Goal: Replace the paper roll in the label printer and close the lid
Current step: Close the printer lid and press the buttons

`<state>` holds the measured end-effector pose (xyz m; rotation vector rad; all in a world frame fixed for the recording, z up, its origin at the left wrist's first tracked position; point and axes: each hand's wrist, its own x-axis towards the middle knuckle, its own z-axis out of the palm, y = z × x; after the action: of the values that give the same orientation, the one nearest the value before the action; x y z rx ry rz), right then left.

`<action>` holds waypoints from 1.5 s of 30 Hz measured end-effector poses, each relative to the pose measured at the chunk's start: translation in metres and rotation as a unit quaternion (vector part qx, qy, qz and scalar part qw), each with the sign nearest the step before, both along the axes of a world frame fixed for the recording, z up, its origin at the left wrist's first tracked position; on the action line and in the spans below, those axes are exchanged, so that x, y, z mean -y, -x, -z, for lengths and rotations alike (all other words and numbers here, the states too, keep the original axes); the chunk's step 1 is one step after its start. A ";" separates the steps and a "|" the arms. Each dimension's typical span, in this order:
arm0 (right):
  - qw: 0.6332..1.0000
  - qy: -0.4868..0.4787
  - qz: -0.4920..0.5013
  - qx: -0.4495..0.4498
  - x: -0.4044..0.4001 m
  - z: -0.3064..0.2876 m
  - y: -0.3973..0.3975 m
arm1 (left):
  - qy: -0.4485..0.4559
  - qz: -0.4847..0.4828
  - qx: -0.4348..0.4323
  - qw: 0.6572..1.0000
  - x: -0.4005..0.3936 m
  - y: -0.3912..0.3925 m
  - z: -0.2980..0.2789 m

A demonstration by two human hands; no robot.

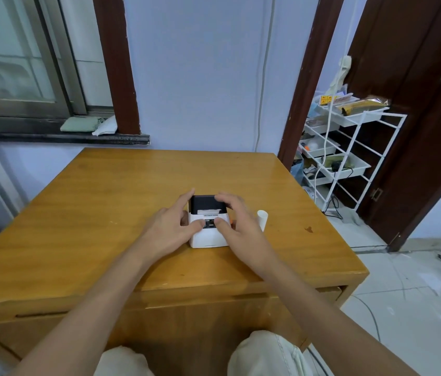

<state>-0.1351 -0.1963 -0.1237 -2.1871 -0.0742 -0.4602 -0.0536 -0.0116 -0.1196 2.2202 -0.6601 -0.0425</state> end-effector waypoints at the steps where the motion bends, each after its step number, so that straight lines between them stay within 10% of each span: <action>1: 0.999 -0.031 -0.006 -0.008 0.000 0.002 0.000 | -0.004 -0.003 0.001 1.000 0.001 0.000 0.001; 12: 0.993 -0.104 -0.019 -0.059 0.000 0.007 -0.006 | 0.125 0.028 -0.099 0.987 0.003 -0.018 0.016; 45: 0.990 -0.113 -0.005 -0.080 -0.007 -0.001 0.002 | 0.135 0.042 -0.147 0.979 0.006 -0.020 0.010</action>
<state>-0.1369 -0.1891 -0.1231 -1.9924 0.0523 -0.2712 -0.0337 -0.0172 -0.1297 1.8761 -0.5597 -0.3008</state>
